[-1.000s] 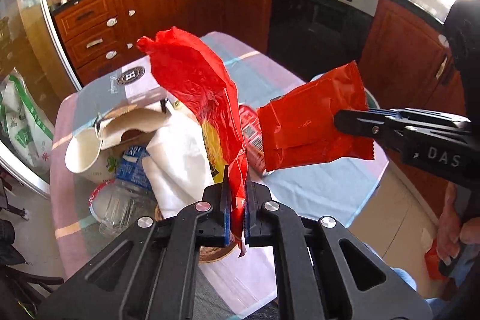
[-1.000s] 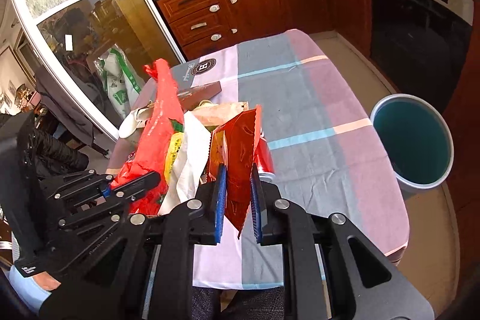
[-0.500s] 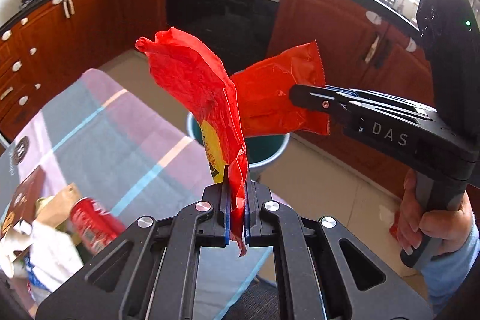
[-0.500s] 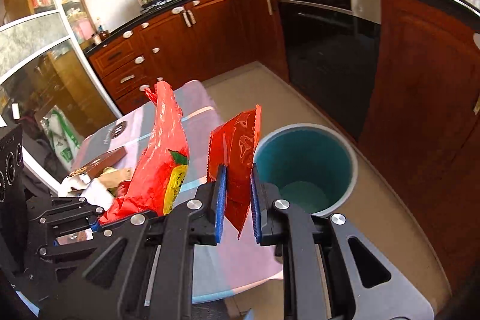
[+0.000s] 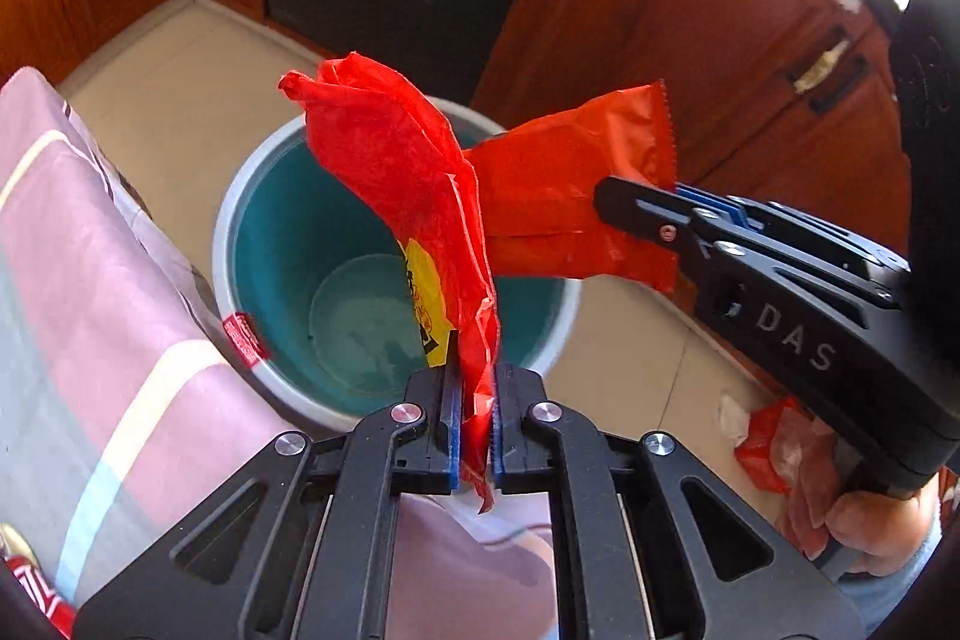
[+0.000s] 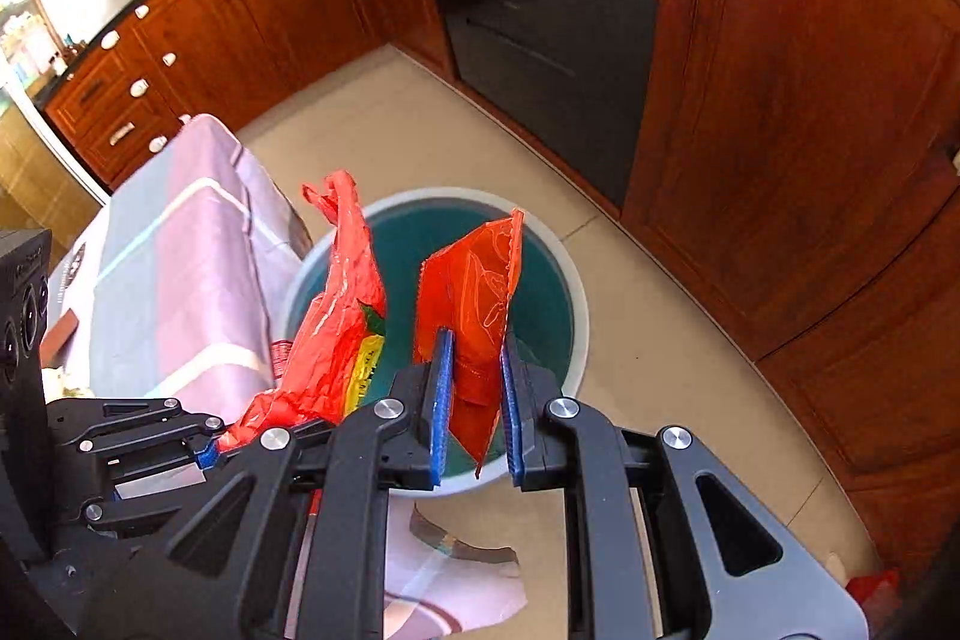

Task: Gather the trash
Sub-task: 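Open the left gripper to drop the red bags into the bin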

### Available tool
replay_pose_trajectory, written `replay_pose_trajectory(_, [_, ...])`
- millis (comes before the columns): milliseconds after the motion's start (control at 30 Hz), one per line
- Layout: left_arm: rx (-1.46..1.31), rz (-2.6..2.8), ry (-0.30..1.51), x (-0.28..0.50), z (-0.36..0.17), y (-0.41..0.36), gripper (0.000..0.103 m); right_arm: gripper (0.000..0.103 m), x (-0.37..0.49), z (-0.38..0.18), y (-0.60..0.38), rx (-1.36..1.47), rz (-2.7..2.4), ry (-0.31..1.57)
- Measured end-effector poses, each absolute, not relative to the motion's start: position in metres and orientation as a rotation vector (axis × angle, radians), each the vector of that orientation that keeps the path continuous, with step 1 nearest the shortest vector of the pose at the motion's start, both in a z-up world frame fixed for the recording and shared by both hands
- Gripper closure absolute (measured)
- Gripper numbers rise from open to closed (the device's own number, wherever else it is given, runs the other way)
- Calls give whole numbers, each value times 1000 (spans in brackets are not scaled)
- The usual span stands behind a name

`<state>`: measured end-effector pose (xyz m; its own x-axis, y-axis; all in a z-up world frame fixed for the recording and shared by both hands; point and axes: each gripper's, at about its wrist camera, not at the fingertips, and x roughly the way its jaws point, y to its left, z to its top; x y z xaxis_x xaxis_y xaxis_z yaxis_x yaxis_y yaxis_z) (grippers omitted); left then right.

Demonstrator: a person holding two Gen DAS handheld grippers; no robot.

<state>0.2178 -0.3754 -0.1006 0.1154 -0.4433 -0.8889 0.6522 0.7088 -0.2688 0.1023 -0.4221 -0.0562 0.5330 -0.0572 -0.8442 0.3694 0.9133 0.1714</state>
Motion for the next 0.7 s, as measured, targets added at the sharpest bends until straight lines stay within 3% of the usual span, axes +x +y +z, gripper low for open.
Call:
replay_pose_trajectory(100, [196, -778, 1240, 233, -111, -377, 86, 83, 116, -70, -428, 362, -246, 1022])
replay_pose_trajectory(133, [193, -772, 1241, 236, -112, -377, 72, 74, 120, -73, -429, 374, -235, 1031])
replay_pose_trajectory(167, [192, -764, 1232, 239, -110, -375, 51, 65, 123, -75, -432, 388, -226, 1035])
replay_pose_trajectory(200, [193, -753, 1209, 239, -108, -372, 45, 50, 126, -76, -432, 391, -229, 1034])
replay_pose_trajectory(233, [194, -742, 1187, 238, -104, -372, 43, 42, 129, -76, -432, 388, -234, 1025])
replay_pose_trajectory(300, [189, -732, 1181, 239, -100, -368, 41, 38, 129, -77, -431, 388, -236, 1012])
replay_pose_trajectory(367, [184, -721, 1182, 237, -100, -361, 39, 29, 128, -77, -431, 391, -235, 1010])
replay_pose_trajectory(700, [153, -688, 1111, 214, -66, -307, 26, 18, 115, -47, -405, 385, -222, 1000])
